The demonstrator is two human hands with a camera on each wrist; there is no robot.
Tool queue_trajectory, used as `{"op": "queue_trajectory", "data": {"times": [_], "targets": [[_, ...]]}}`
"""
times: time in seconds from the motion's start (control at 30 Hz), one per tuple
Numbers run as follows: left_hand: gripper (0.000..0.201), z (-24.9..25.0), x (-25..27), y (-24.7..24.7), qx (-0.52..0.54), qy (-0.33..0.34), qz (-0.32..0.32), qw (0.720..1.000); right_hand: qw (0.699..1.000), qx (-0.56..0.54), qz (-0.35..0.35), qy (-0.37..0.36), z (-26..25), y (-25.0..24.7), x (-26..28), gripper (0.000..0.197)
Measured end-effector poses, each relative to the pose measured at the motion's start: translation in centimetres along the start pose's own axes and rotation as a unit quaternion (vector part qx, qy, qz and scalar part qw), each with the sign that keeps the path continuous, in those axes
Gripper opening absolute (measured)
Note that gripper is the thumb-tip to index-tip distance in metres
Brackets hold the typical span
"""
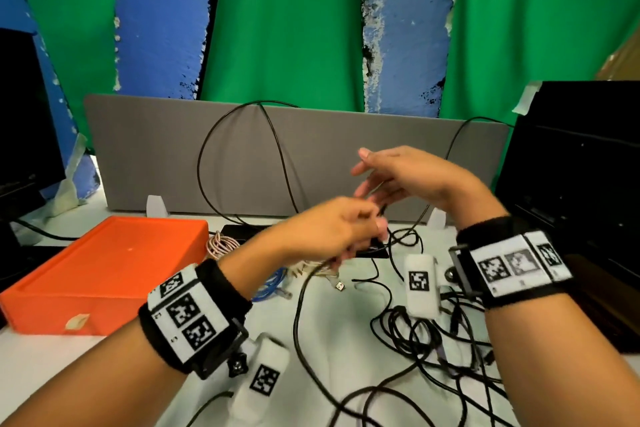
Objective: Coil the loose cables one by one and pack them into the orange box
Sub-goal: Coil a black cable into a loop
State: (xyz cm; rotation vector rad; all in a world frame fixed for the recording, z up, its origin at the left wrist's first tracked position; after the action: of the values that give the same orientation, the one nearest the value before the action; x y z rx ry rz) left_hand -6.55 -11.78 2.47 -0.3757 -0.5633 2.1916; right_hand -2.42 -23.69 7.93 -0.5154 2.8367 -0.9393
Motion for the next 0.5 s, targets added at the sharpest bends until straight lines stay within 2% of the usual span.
{"op": "queue_trajectory", "data": {"times": [0.07,0.13,0.2,0.27,0.33,0.4,0.43,0.5], "targets": [[0.024,2.3,0.3,-1.9,0.008,0.049,0.081,0.996,0.999,-0.016,-0.004,-0.047,-0.9,0.5,1.7,0.053],[0.025,4.6,1.0,-3.7,0.004,0.095,0.154,0.984,0.991,-0.07,0.013,-0.113,-1.9,0.4,3.1,0.049],[0.026,5.8,1.5,-4.9,-0.001,0.107,0.184,0.977,0.972,-0.139,0.076,-0.176,-2.5,-0.7,4.5,0.036],[0.028,5.8,1.9,-5.4,-0.012,0.083,0.162,0.983,0.948,-0.156,0.172,-0.218,-2.6,-2.7,5.9,0.033],[0.031,5.1,2.6,-5.6,0.008,0.055,0.108,0.993,0.923,-0.138,0.272,-0.233,-1.8,-4.6,7.4,0.036],[0.028,4.5,3.5,-6.2,0.067,0.071,0.087,0.991,0.901,-0.111,0.354,-0.227,-0.7,-5.7,8.5,0.038],[0.025,4.3,3.9,-6.5,0.117,0.093,0.089,0.985,0.895,-0.09,0.379,-0.218,-0.3,-5.9,8.7,0.038],[0.023,3.9,4.0,-6.8,0.247,0.143,0.1,0.953,0.906,-0.013,0.384,-0.177,-0.3,-5.5,8.1,0.036]]}}
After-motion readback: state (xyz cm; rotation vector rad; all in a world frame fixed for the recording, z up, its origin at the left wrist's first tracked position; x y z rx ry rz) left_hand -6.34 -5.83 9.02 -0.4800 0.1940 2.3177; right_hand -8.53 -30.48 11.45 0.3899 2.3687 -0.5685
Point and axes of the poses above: each hand's wrist, its own x-axis away from the middle knuckle, its own y-axis out of the palm, z = x × y, the point moved 6 cm from there along -x, towards the middle knuckle, and after that the axes turned 8 degrees about -z, right-handed, at the moved point
